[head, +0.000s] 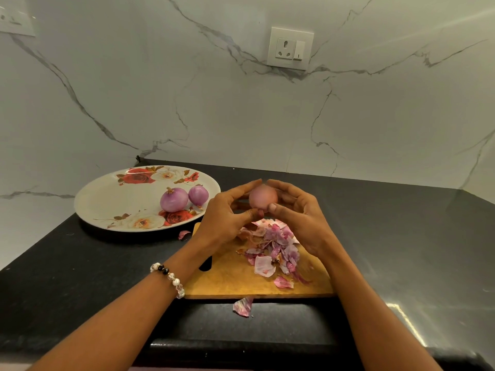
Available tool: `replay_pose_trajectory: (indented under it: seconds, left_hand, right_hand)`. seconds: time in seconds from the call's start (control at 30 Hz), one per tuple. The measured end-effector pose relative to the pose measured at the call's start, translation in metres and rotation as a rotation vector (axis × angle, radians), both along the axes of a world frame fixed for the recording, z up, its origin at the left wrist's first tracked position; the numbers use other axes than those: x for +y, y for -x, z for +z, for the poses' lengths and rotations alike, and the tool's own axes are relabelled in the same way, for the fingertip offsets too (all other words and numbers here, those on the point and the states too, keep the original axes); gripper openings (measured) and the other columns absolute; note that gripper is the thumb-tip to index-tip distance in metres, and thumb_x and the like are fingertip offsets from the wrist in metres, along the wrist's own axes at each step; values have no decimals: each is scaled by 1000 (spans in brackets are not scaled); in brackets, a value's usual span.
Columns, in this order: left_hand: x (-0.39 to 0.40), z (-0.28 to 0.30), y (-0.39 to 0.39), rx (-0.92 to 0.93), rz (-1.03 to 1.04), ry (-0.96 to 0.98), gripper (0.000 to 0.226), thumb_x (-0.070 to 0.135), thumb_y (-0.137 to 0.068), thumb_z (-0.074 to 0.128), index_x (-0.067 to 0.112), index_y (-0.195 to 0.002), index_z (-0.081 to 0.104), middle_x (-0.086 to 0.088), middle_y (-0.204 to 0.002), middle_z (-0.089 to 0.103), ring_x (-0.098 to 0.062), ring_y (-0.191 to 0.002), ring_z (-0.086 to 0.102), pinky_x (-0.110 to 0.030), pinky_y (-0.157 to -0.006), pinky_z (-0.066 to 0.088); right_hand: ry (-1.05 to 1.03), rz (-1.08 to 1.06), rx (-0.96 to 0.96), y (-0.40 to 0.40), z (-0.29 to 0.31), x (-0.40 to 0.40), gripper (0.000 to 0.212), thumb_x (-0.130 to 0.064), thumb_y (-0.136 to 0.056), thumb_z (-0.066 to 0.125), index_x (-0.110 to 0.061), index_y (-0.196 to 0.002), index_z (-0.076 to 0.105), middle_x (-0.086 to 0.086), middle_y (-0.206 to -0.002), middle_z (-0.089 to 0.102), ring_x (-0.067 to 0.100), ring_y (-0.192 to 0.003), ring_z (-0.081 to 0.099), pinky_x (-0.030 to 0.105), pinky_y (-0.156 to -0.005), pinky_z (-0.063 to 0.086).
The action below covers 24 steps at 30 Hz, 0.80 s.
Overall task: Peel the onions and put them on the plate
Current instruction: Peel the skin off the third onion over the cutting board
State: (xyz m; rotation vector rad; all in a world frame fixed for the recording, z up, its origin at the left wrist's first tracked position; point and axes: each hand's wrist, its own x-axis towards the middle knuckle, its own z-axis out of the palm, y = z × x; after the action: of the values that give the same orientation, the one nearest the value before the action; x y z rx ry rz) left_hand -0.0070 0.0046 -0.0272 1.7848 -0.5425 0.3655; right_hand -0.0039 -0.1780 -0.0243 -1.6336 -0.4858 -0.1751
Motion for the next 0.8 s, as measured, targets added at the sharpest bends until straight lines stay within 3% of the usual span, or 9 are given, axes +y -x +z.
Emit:
replay_pose_trajectory:
  seconds: [0.1,0.33,0.47,0.6,0.67,0.8]
  left_hand:
    - [0,-4,-3,-5,42,-8,59,24,-76,78,28,-130,55,6,-120,64,-8,-107,61,-20,-87,52]
    - [-1,-10,-3,-88,121,-69,56,23,-73,81,25,-124,58,6,-116,66,-7,-100,63,-14,-80,53]
    - [-1,-8,-3,-68,100,-71,56,25,-75,79,24,-128,58,7,-118,65,-5,-102,62,-16,-84,52]
    - [0,-3,-2,119,31,101,54,28,-81,73,20,-131,56,7,-119,64,-8,-105,62,-24,-87,54]
    - [-1,-2,-2,177,20,120,45,26,-83,71,18,-126,61,4,-112,68,-12,-101,66,-28,-84,56]
    - [-1,-1,1,171,-1,77,34,16,-86,67,15,-120,64,4,-100,71,-8,-88,69,-19,-69,55]
  right_hand:
    - [10,6,28,1,0,1,40,-6,-92,64,-16,-130,59,7,-123,67,23,-113,66,38,-94,56]
    - [115,-55,-51,-1,0,4,32,-1,-95,59,-22,-118,64,1,-113,70,14,-107,68,24,-83,57]
    - [79,-54,-39,-2,-1,2,32,-2,-95,60,-17,-122,64,5,-116,70,20,-108,68,31,-88,58]
    - [33,-37,-38,-1,-1,0,37,2,-93,59,-22,-120,67,6,-120,68,25,-110,67,42,-93,57]
    - [40,-38,-52,0,0,-1,38,0,-88,63,-24,-118,68,2,-119,69,24,-110,66,43,-94,57]
    - [131,-56,-87,1,0,-1,40,-14,-78,67,-28,-115,69,-9,-113,70,19,-111,66,42,-95,56]
